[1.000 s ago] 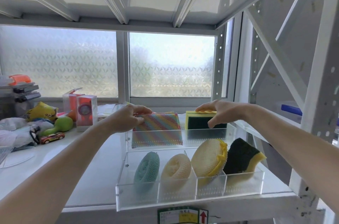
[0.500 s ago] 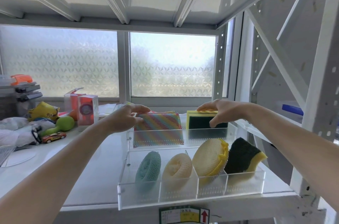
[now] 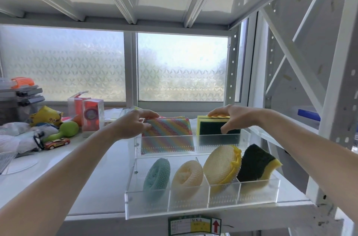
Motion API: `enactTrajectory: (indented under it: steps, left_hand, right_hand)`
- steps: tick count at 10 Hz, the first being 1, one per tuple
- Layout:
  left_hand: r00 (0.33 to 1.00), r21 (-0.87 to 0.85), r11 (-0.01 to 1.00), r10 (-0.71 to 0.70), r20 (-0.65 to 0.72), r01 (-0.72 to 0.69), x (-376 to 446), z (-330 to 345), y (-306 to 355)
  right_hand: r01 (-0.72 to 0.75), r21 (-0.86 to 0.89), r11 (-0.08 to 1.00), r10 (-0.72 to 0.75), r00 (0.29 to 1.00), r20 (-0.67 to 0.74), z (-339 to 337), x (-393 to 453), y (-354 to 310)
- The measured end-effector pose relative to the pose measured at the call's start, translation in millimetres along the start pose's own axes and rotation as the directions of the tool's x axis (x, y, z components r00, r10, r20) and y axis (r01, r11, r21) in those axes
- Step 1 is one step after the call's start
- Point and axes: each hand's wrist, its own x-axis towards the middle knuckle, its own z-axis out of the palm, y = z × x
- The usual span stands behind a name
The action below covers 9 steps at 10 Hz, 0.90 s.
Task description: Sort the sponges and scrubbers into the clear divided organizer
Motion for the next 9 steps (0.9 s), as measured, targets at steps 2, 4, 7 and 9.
enactTrajectory:
  steps: [2, 4, 7, 9]
  left_hand:
    - [1.000, 0.024, 1.000, 0.003, -0.009, -0.003, -2.5, -1.2, 0.6]
    - [0.999, 0.075, 0.997, -0.007, -0.041, 0.010, -9.0, -3.7, 1.6]
    - [0.999, 0.061, 0.998, -0.004, -0.033, 0.006, -30.4, -7.5, 13.1]
    - [0.997, 0.092, 0.996, 0.012, -0.070, -0.005, -57.0, -6.3, 32.8]
  right_hand:
    - [0.008, -0.006, 1.000, -0.008, 1.000, -0.010, -0.5, -3.7, -4.5]
    - [0.051, 0.032, 0.998, -0.048, 0.996, -0.077, 1.0, -11.3, -8.0]
    - [0.111, 0.018, 0.994, -0.105, 0.974, -0.202, 3.6, -29.2, -21.1]
    - [0.129, 0.008, 0.992, -0.121, 0.951, -0.284, 15.1, -53.0, -29.8]
